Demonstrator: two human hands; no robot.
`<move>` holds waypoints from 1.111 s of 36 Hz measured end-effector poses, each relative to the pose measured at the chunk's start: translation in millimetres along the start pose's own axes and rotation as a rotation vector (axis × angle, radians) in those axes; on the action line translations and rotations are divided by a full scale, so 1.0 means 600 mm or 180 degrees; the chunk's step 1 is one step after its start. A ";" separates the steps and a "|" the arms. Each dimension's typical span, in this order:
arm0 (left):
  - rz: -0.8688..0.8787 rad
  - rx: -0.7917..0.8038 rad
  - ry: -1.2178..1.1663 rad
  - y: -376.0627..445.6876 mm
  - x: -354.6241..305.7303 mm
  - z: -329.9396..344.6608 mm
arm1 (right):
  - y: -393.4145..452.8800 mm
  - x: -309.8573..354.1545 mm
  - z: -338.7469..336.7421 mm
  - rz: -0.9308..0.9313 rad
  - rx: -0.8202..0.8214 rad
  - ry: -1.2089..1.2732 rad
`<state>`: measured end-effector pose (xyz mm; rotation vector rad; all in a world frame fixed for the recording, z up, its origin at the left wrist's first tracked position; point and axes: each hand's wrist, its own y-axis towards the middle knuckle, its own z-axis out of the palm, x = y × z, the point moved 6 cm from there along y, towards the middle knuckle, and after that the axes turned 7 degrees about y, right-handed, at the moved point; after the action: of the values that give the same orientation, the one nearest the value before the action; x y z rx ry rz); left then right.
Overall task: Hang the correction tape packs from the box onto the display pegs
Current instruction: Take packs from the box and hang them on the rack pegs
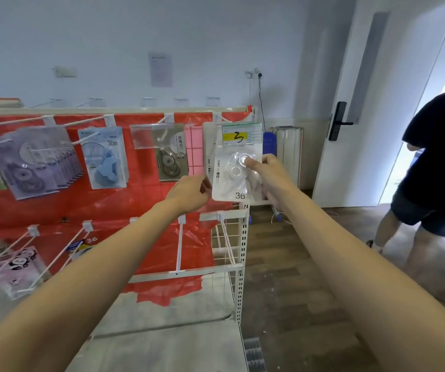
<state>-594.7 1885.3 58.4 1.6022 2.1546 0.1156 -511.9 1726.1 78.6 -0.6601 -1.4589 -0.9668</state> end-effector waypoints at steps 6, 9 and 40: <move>-0.0021 0.0029 -0.0004 0.000 0.009 -0.002 | -0.002 -0.002 0.004 0.0004 0.0131 -0.0219; -0.0035 -0.0044 -0.0023 -0.003 0.014 -0.004 | -0.001 -0.007 -0.011 0.0040 -0.0039 0.0030; -0.0082 -0.0788 -0.1669 -0.001 0.042 0.040 | 0.044 -0.070 0.026 -0.0591 -0.0326 -0.0243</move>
<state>-591.1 1904.0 29.3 1.2881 1.6828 -0.0427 -491.7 1758.2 43.3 -0.6501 -1.5664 -1.1773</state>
